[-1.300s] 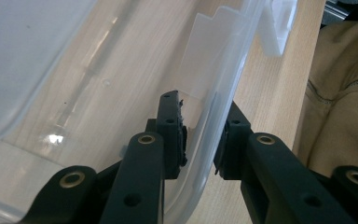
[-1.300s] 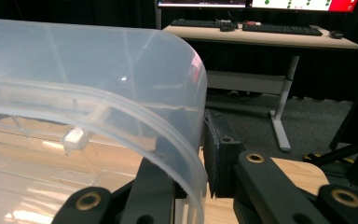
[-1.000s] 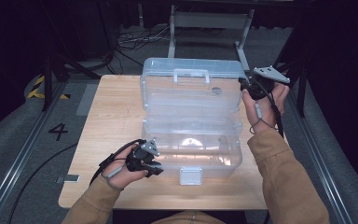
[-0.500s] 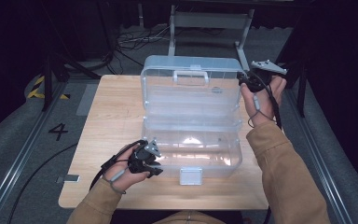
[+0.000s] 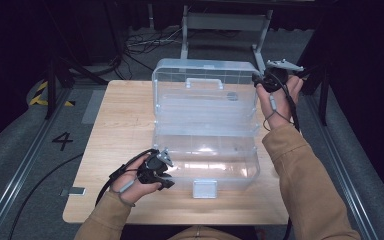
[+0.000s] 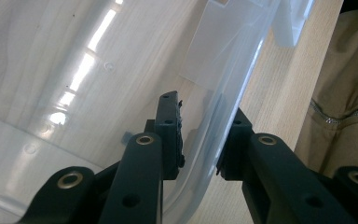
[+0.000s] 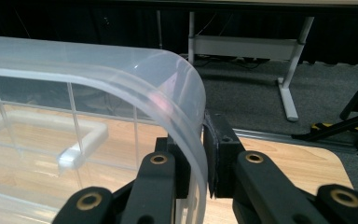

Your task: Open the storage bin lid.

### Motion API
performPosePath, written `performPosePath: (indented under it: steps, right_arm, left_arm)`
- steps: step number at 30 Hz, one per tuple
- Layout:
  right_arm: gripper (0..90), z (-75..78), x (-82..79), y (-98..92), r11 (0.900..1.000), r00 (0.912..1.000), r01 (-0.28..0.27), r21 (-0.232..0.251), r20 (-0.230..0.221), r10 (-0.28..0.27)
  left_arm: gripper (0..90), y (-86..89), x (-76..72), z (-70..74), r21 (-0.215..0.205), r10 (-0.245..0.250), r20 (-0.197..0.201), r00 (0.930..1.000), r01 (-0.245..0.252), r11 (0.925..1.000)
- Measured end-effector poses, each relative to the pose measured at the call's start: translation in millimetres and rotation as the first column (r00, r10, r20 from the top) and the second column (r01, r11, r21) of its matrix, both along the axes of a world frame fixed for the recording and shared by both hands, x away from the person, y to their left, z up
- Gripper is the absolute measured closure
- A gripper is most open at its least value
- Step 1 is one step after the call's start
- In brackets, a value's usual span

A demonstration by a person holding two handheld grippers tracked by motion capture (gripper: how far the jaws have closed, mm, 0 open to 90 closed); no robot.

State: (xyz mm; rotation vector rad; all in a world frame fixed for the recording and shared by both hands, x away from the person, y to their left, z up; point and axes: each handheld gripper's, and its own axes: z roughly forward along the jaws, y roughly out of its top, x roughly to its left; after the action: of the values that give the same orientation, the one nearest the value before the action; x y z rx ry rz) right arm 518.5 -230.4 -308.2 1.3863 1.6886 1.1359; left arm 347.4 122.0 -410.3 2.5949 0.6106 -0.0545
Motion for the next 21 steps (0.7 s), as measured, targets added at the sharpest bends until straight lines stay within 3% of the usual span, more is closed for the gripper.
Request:
performPosePath:
  steps: [6, 14, 21]
  right_arm:
    - [81.3, -5.2, 10.4, -2.7, 1.0, 0.9999, -0.015, 0.017, -0.004, 0.015]
    - [81.1, -8.2, 26.9, -3.8, 0.999, 0.998, -0.021, 0.029, -0.059, 0.022]
    - [80.9, -13.8, 35.9, -4.9, 0.999, 0.997, -0.021, 0.046, -0.074, 0.024]
  left_arm:
    - [74.0, -1.0, 0.0, 0.4, 0.008, 0.006, -0.007, 1.0, -0.006, 0.9999]
    - [73.7, -1.7, 0.5, 0.7, 0.015, 0.012, -0.012, 0.9999, -0.012, 0.9998]
    - [73.6, -2.5, 0.6, 0.9, 0.023, 0.02, -0.017, 0.9997, -0.019, 0.9996]
